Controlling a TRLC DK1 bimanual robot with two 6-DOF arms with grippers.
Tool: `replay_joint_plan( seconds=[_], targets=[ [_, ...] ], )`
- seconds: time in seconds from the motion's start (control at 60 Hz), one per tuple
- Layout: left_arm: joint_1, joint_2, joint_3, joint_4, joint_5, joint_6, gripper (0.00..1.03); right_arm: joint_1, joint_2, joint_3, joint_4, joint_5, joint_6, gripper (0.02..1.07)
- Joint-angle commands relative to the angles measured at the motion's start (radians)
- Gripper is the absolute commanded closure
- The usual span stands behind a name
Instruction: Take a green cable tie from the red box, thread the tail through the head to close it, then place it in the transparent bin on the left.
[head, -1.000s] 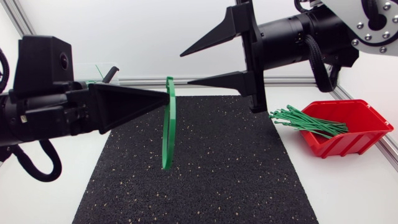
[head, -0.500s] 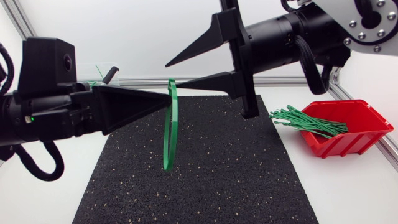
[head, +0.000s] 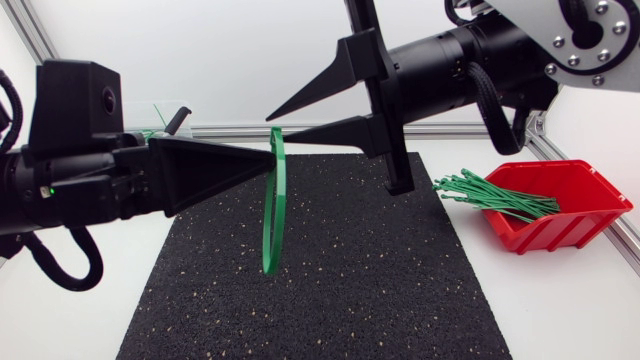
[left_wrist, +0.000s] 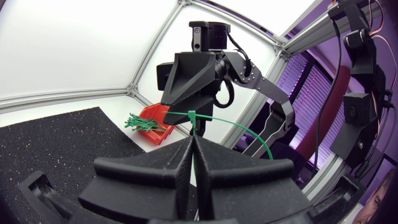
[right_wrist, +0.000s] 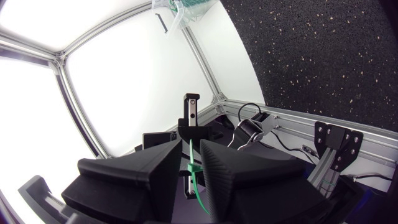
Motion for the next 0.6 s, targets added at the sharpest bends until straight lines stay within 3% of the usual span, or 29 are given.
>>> replay_joint_plan(
  seconds=[0.0, 0.317, 0.583],
  targets=[
    [0.003, 0.011, 0.027, 0.009, 0.015, 0.020, 1.00, 0.007, 0.008, 0.024, -0.011, 0.005, -0.008, 0.83],
    [-0.006, 0.014, 0.026, 0.009, 0.012, 0.020, 1.00, 0.002, 0.012, 0.033, -0.011, 0.017, -0.011, 1.01],
    [-0.034, 0.019, 0.030, 0.007, 0.004, 0.020, 1.00, 0.000, 0.017, 0.033, -0.011, 0.015, -0.020, 1.01]
  ],
)
